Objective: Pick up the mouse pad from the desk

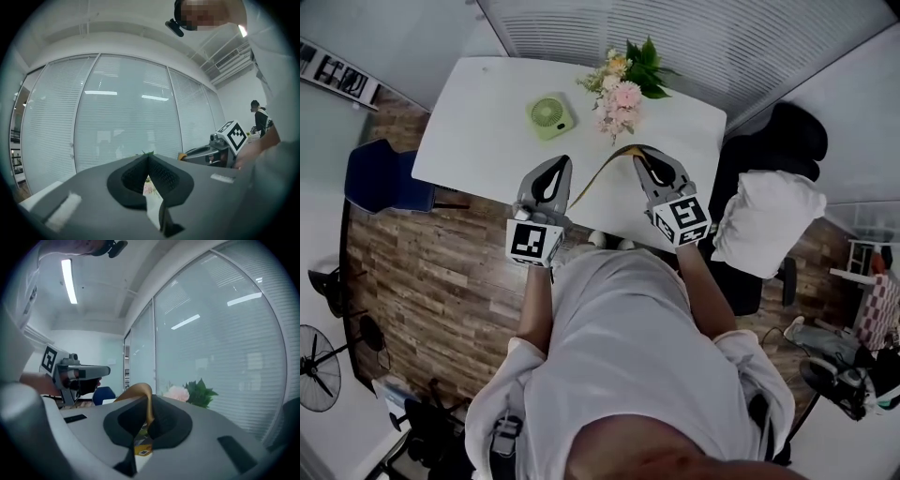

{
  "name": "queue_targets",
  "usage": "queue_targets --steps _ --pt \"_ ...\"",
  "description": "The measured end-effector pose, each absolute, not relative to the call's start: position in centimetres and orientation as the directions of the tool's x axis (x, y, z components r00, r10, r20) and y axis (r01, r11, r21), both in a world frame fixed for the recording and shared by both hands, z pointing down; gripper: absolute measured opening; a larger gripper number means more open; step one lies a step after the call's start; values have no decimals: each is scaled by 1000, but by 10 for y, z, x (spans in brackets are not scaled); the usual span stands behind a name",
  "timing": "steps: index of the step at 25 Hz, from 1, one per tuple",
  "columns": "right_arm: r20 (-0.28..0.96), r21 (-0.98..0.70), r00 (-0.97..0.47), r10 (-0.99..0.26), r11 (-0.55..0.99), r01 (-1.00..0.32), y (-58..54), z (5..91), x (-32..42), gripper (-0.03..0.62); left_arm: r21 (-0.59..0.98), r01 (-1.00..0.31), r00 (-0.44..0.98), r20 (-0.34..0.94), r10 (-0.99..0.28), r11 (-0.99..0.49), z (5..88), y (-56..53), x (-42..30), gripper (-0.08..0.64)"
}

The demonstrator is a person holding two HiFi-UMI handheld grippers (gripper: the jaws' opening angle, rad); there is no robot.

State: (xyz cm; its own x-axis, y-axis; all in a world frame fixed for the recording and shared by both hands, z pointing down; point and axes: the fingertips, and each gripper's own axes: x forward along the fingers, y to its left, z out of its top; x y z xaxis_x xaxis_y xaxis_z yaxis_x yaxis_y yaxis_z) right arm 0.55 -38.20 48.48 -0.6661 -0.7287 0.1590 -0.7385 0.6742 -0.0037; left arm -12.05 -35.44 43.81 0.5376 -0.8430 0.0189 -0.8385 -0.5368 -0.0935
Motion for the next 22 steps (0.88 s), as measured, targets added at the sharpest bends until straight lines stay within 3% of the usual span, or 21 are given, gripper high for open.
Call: queue_targets --steps 12,22 --pt "-21 47 -614 -789 613 -789 -399 330 27 23 -165 -867 484 -56 -874 -470 362 -385 -125 -15" --pt "-225 217 -558 -799 517 -828 -399 207 43 23 -236 -849 517 -182 -836 -473 256 -382 -104 -15"
